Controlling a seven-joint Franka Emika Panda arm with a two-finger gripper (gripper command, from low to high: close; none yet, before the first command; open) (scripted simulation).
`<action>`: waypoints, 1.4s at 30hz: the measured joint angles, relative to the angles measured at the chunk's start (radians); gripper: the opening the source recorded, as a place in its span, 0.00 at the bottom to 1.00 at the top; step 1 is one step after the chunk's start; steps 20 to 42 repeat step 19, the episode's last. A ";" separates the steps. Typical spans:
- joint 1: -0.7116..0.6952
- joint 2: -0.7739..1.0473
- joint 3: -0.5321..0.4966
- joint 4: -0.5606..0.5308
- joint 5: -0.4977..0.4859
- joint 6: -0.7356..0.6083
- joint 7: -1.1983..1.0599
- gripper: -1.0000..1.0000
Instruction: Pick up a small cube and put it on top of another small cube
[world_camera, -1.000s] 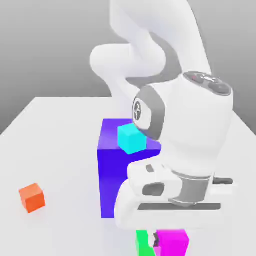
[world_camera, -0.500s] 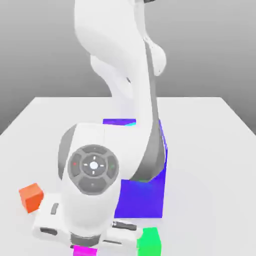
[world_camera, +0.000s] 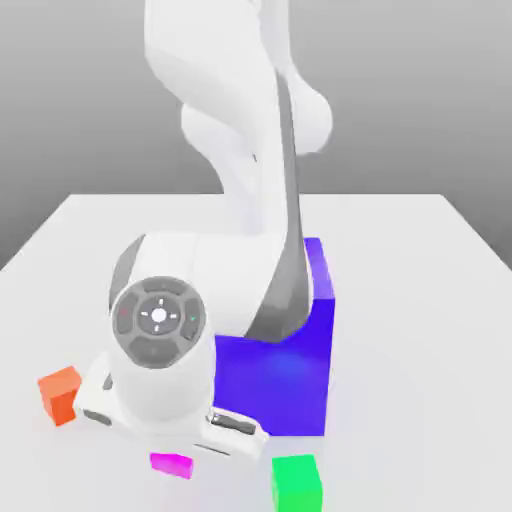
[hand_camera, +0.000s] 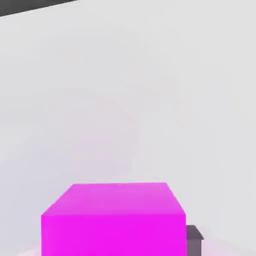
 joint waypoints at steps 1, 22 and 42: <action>0.005 -0.018 0.006 -0.019 0.004 0.021 0.002 0.00; 0.088 -0.105 0.136 -0.187 0.089 0.430 -0.139 1.00; 0.088 -0.105 0.136 -0.187 0.089 0.430 -0.139 1.00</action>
